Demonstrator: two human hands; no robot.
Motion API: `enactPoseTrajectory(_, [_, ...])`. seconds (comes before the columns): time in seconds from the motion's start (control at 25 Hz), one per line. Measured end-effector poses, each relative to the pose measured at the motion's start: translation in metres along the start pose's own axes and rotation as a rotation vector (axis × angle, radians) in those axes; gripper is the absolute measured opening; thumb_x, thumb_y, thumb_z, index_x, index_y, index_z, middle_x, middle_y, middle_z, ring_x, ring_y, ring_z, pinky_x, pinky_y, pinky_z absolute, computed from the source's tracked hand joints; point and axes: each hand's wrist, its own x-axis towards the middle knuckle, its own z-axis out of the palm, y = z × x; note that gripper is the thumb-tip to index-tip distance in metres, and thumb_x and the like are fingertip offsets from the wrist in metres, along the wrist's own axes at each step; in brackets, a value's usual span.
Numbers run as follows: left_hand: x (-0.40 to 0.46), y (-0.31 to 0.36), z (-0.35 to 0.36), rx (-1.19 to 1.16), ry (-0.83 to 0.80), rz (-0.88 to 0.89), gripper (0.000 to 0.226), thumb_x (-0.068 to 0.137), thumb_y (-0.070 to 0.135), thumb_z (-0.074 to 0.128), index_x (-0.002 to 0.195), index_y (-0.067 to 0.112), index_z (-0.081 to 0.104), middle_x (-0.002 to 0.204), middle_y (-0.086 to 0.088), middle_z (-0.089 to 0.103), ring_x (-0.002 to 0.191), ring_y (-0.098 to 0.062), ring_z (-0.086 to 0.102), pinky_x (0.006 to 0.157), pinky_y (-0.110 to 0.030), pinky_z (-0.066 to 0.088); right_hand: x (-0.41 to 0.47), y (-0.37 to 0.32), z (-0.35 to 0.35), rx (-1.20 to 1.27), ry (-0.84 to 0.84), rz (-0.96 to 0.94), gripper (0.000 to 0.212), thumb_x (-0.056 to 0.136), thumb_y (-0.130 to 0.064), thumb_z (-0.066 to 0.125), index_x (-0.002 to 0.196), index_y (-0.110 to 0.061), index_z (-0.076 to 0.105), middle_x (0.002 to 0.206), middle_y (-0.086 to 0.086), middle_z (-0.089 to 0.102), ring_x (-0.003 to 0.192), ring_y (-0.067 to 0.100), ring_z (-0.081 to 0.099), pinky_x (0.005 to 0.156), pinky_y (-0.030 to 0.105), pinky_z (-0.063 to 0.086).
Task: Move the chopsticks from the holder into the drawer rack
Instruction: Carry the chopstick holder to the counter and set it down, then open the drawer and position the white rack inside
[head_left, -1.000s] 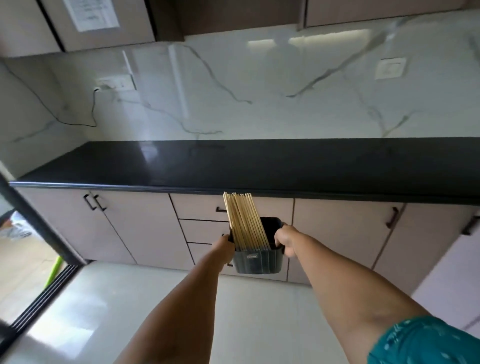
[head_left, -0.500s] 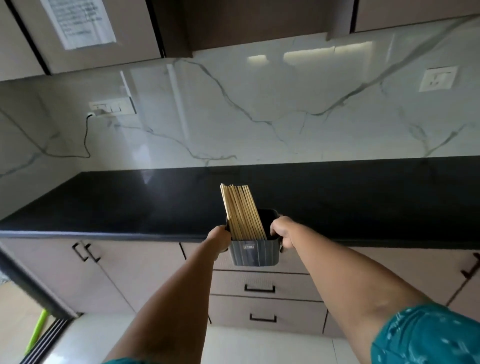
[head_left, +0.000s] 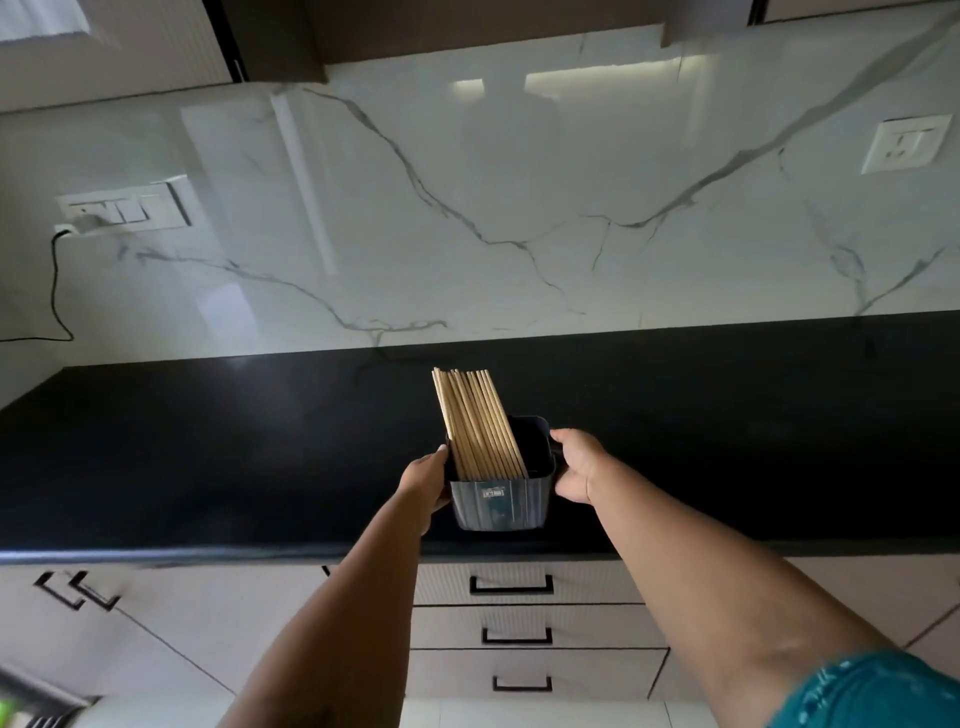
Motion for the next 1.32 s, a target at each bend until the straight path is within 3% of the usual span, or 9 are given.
enactPoseTrajectory(0.28, [0.038, 0.017, 0.014, -0.014, -0.007, 0.038, 0.021, 0.097, 0.033, 0.049, 0.091, 0.023, 0.067, 0.093, -0.003, 0.072, 0.086, -0.015, 0.069, 0.065, -0.024, 0.053, 0.047, -0.02, 0.007, -0.018, 0.095, 0.009, 0.046, 0.098, -0.027, 0.046, 0.142, -0.014, 0.044, 0.149, 0.012, 0.043, 0.137, 0.029, 0.042, 0.113, 0.046, 0.037])
enactPoseTrajectory(0.56, [0.046, 0.02, 0.025, -0.058, 0.115, 0.075, 0.049, 0.092, 0.054, 0.045, 0.121, 0.018, 0.06, 0.117, -0.006, 0.065, 0.108, -0.026, 0.063, 0.097, -0.042, 0.051, 0.053, -0.02, 0.012, -0.118, 0.143, -0.059, 0.055, 0.097, -0.044, 0.045, 0.143, -0.015, 0.042, 0.149, 0.01, 0.044, 0.136, 0.028, 0.042, 0.114, 0.044, 0.033])
enactPoseTrajectory(0.64, [0.036, 0.014, 0.026, 0.034, 0.292, 0.166, 0.055, 0.094, 0.058, 0.036, 0.124, 0.017, 0.057, 0.12, -0.005, 0.062, 0.112, -0.027, 0.058, 0.097, -0.042, 0.047, 0.042, -0.014, 0.012, -0.365, 0.256, -0.246, 0.055, 0.097, -0.047, 0.042, 0.144, -0.018, 0.04, 0.149, 0.011, 0.042, 0.134, 0.031, 0.042, 0.109, 0.045, 0.037])
enactPoseTrajectory(0.76, [0.014, -0.027, 0.015, 0.409, 0.599, 0.489, 0.04, 0.096, 0.052, 0.026, 0.088, 0.023, 0.053, 0.083, 0.001, 0.062, 0.086, -0.025, 0.059, 0.082, -0.038, 0.039, 0.013, 0.019, 0.0, -0.931, 0.541, -0.777, 0.047, 0.093, -0.041, 0.053, 0.133, -0.018, 0.048, 0.139, 0.013, 0.047, 0.124, 0.033, 0.047, 0.097, 0.044, 0.044])
enactPoseTrajectory(0.84, [0.003, -0.071, 0.007, 0.645, 0.591, 0.693, 0.036, 0.096, 0.046, 0.033, 0.07, 0.023, 0.044, 0.063, 0.003, 0.054, 0.066, -0.023, 0.054, 0.07, -0.032, 0.033, -0.007, 0.062, -0.009, -1.198, 0.467, -1.158, 0.039, 0.089, -0.041, 0.055, 0.121, -0.019, 0.053, 0.123, 0.011, 0.052, 0.111, 0.028, 0.05, 0.088, 0.039, 0.045])
enactPoseTrajectory(0.92, [-0.004, -0.122, 0.0, 0.896, 0.427, 0.821, 0.032, 0.094, 0.036, 0.047, 0.066, 0.021, 0.051, 0.062, 0.0, 0.06, 0.063, -0.025, 0.059, 0.064, -0.029, 0.031, -0.02, 0.115, -0.025, -1.302, 0.341, -1.266, 0.036, 0.087, -0.043, 0.055, 0.115, -0.02, 0.052, 0.115, 0.01, 0.051, 0.105, 0.024, 0.047, 0.086, 0.036, 0.041])
enactPoseTrajectory(1.08, [0.001, -0.188, -0.003, 1.259, -0.002, 0.773, 0.027, 0.093, 0.031, 0.047, 0.108, 0.016, 0.065, 0.112, -0.005, 0.067, 0.107, -0.025, 0.06, 0.089, -0.034, 0.044, -0.02, 0.197, -0.051, -1.532, 0.137, -0.978, 0.038, 0.089, -0.034, 0.052, 0.122, -0.015, 0.052, 0.12, 0.009, 0.05, 0.108, 0.027, 0.051, 0.092, 0.039, 0.046])
enactPoseTrajectory(1.2, [0.022, -0.205, 0.005, 1.382, -0.157, 0.61, 0.055, 0.097, 0.017, 0.04, 0.15, 0.01, 0.026, 0.16, -0.01, 0.021, 0.148, -0.027, 0.017, 0.119, -0.035, 0.015, 0.008, 0.211, -0.051, -1.731, -0.021, -0.681, 0.055, 0.094, -0.025, 0.048, 0.145, -0.01, 0.034, 0.148, 0.01, 0.036, 0.136, 0.028, 0.036, 0.115, 0.037, 0.031])
enactPoseTrajectory(1.32, [0.037, -0.215, 0.011, 1.582, -0.233, 0.527, 0.071, 0.095, 0.008, 0.042, 0.153, 0.008, 0.002, 0.163, -0.01, -0.004, 0.15, -0.026, -0.005, 0.121, -0.039, -0.001, 0.033, 0.206, -0.053, -1.804, -0.042, -0.493, 0.058, 0.096, -0.02, 0.046, 0.15, -0.011, 0.027, 0.157, 0.007, 0.03, 0.143, 0.024, 0.029, 0.12, 0.037, 0.021])
